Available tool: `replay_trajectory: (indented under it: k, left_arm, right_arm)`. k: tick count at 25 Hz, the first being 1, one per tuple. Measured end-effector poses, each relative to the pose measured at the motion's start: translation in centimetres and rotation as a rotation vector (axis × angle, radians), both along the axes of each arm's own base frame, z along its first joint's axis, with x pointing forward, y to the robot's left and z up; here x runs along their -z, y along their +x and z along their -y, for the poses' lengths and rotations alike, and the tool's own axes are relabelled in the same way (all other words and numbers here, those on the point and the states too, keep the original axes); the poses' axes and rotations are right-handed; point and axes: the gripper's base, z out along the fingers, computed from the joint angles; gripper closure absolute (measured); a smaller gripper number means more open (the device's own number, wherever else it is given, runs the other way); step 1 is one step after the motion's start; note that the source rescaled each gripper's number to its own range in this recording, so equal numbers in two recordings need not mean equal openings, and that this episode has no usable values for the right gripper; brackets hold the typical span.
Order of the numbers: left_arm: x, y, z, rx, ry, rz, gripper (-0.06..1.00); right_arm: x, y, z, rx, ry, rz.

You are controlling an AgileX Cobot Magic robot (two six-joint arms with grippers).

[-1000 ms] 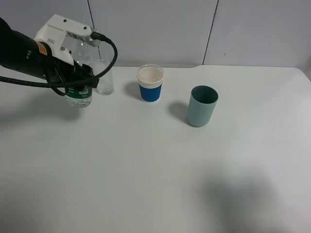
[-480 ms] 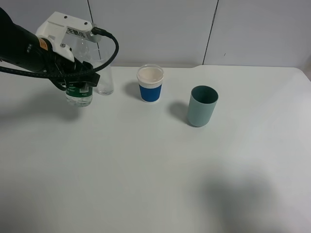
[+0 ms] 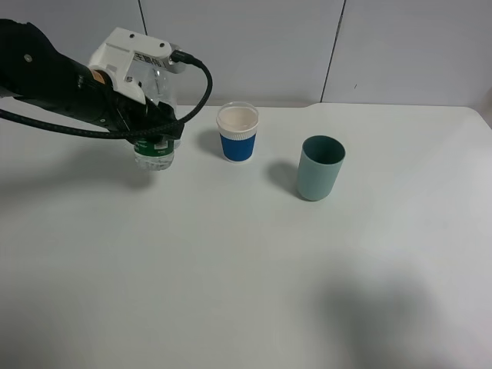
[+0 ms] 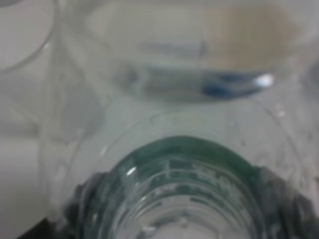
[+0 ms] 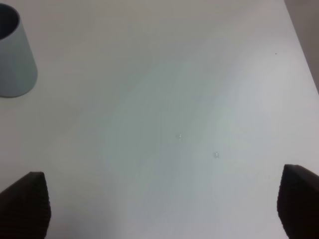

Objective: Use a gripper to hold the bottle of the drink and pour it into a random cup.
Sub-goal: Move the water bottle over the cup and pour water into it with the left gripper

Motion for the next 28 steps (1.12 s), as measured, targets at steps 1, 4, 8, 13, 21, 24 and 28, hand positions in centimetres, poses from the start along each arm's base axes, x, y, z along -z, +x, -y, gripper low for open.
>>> replay_trajectory:
  k: [1, 4, 8, 13, 21, 24, 28]
  left_arm:
    - [0.1, 0.1, 0.1, 0.004, 0.004, 0.003, 0.94]
    - [0.3, 0.2, 0.2, 0.011, 0.011, 0.015, 0.94]
    - [0.0, 0.0, 1.2, 0.065, 0.031, 0.076, 0.94]
    - [-0.6, -0.8, 3.4, 0.158, 0.061, 0.173, 0.94]
    - [-0.2, -1.5, 5.4, 0.198, 0.087, 0.221, 0.94]
    - [0.3, -1.6, 5.7, 0.202, 0.097, 0.205, 0.94]
    - [0.5, -1.5, 5.6, 0.170, 0.078, 0.187, 0.94]
  right_arm:
    - [0.0, 0.0, 0.0, 0.000, 0.000, 0.000]
    - [0.0, 0.0, 0.0, 0.000, 0.000, 0.000]
    - [0.0, 0.0, 0.0, 0.000, 0.000, 0.000]
    - [0.0, 0.0, 0.0, 0.000, 0.000, 0.000]
    - [0.0, 0.0, 0.0, 0.000, 0.000, 0.000]
    - [0.0, 0.0, 0.0, 0.000, 0.000, 0.000]
    - [0.0, 0.0, 0.0, 0.000, 0.000, 0.000]
